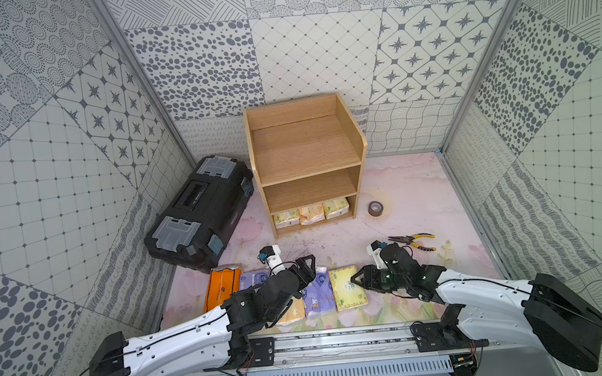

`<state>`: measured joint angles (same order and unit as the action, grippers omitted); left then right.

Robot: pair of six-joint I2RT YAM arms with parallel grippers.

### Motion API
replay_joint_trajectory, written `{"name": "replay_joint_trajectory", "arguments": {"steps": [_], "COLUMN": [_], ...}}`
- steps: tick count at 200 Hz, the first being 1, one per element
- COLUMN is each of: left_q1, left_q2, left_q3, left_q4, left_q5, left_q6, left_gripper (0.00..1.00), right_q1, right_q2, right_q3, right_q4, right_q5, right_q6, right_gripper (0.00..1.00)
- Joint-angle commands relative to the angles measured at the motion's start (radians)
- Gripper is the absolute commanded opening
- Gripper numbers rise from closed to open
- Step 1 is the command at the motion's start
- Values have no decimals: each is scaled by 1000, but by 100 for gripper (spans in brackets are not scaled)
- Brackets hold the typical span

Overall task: Remove the tissue boxes from the shelf
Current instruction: Move the box of tissues to the center of the board.

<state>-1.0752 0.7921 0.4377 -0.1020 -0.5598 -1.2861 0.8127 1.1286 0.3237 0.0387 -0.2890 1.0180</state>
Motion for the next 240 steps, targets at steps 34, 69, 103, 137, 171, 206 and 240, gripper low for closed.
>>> {"name": "replay_joint_trajectory", "arguments": {"steps": [34, 69, 103, 137, 171, 206, 240], "left_q1": [17, 16, 16, 18, 19, 23, 25], "left_q2": [-3, -1, -10, -41, -87, -132, -179], "left_q3": [-17, -15, -23, -73, -140, -143, -125], "left_q4": [-15, -12, -6, -4, 13, 2, -36], "left_q5": [-11, -8, -11, -45, -83, -105, -132], "left_q6": [-29, -29, -39, -112, -177, -137, -75], "left_gripper": [85, 85, 86, 86, 86, 87, 89], "right_q1": [84, 162, 178, 167, 164, 163, 163], "right_q2": [70, 147, 166, 75, 39, 165, 336], "right_q3": [57, 115, 136, 148, 160, 247, 344], "right_q4": [127, 168, 161, 38, 115, 247, 367], "right_q5": [30, 78, 114, 275, 450, 570, 640], "right_q6": [49, 69, 75, 82, 135, 178, 251], "right_gripper": [45, 45, 58, 70, 69, 65, 63]}}
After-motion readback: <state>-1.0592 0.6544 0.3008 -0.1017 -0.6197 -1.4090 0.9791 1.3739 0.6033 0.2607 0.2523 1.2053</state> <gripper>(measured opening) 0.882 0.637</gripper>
